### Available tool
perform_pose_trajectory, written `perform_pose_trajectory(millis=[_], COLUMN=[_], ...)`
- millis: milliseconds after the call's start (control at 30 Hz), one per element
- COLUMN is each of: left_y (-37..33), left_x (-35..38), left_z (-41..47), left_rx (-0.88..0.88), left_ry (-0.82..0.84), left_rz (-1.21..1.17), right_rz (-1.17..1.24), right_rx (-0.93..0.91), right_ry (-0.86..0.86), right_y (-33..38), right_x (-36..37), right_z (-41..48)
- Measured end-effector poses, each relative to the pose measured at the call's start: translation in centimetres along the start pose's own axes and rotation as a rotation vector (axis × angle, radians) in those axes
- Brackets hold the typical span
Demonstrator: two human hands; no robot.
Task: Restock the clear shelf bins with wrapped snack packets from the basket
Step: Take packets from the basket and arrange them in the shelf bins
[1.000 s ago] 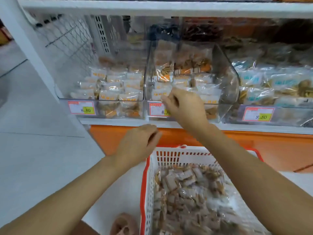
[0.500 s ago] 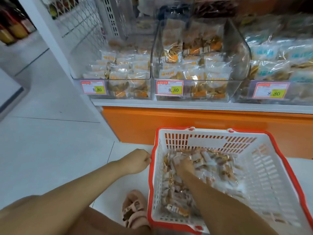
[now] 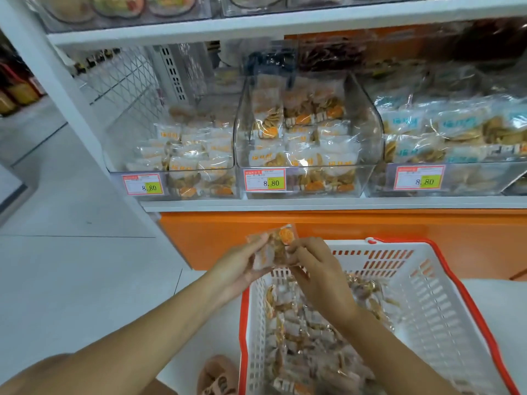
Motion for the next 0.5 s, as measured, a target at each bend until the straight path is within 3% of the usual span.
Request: perform_pose_trajectory(millis=[100, 267, 333, 433, 500], left_y=[-2.4, -8.6, -10.5, -13.1, -15.2], left_x=[0.9, 2.5, 4.0, 6.3, 7.5], left_z=[-0.9, -3.8, -5.1, -6.5, -7.5], left_rx=[0.140, 0.453, 0.539, 0.623, 0.719], left_ry=[-0.024, -0.220, -0.231, -0.246, -0.314], left_rz=[0.118, 0.581, 0.692, 0.721, 0.735], right_rz=[0.104, 0.247, 0.424, 0.595, 0.638], right_rx=[-0.019, 0.369, 0.495, 0.530, 0.516], right_ry=[-0.035, -0.218, -0.112, 0.174, 0.197], right_y=[0.3, -2.6, -3.8, -4.3, -4.6], right_x=[-2.5, -7.4, -7.3, -6.6, -7.3], right_z=[1.3, 3.2, 4.3, 6.4, 8.0])
Point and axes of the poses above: each hand's wrist, its own z-axis towards the middle knuckle, its own x-axis out of the palm, y = z × x, the point moved 8 cm from there along z, towards the middle knuckle, and after that the axes turned 15 degrees about -x, right-handed, at the moved point
